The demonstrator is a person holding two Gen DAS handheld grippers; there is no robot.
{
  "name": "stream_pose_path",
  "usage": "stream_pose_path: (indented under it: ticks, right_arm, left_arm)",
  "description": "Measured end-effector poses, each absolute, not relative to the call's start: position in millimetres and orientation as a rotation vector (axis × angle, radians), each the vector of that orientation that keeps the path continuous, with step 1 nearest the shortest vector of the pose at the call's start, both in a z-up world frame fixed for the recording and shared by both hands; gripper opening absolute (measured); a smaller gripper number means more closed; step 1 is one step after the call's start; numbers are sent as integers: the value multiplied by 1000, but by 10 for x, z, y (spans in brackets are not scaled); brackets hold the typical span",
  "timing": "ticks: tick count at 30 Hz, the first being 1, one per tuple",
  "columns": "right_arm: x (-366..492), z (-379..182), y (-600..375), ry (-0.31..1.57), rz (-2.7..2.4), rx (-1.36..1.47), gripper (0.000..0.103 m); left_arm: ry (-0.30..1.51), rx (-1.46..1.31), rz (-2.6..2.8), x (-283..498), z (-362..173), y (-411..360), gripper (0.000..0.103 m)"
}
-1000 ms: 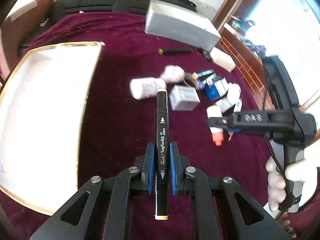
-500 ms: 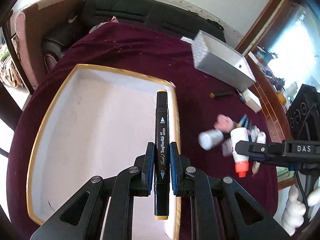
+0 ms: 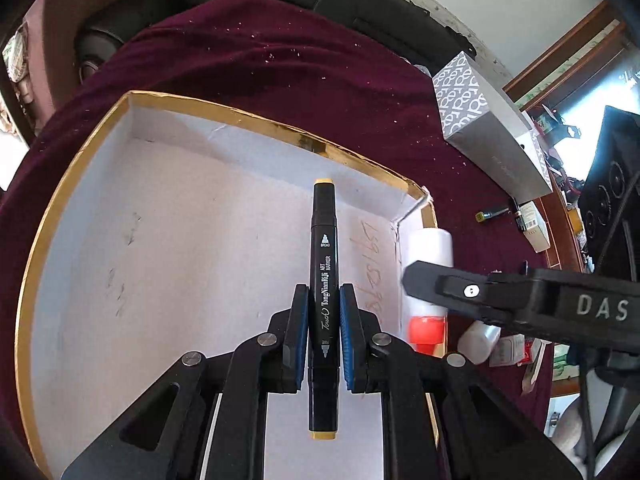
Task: Organize objects
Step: 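Carry marker and bottle into the white tray and open both tools, then grasp the white pill bottle with the left tool while the right tool grasps the small medicine box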
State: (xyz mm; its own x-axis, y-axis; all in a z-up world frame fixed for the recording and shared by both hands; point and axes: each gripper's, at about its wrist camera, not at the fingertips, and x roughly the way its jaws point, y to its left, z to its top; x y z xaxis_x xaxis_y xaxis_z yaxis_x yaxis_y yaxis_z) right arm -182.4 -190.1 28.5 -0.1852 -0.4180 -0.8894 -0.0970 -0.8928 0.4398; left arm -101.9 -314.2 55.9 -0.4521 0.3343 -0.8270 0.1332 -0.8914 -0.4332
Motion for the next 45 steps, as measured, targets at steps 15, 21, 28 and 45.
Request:
stream_pose_path:
  ticks: [15,21,28,45]
  right_arm:
    - [-1905,370,-1822,-553,-2262,1825,36]
    - [-1665,961,-1456,-445,-2425,1664,36]
    - [-793,1662,-681,-52,-3049,1258,103]
    - [-60,497,993,-832,-2707,1817,95]
  left_arm:
    - [-669,-1607,2484,-1102,510,-3248,25]
    - [-606,-1545,2549,-908,851,-3248,26]
    - [-666,-1362,2579,-616,1373,-3017,36]
    - [267,-1397,2337,-935,892,-1053,40]
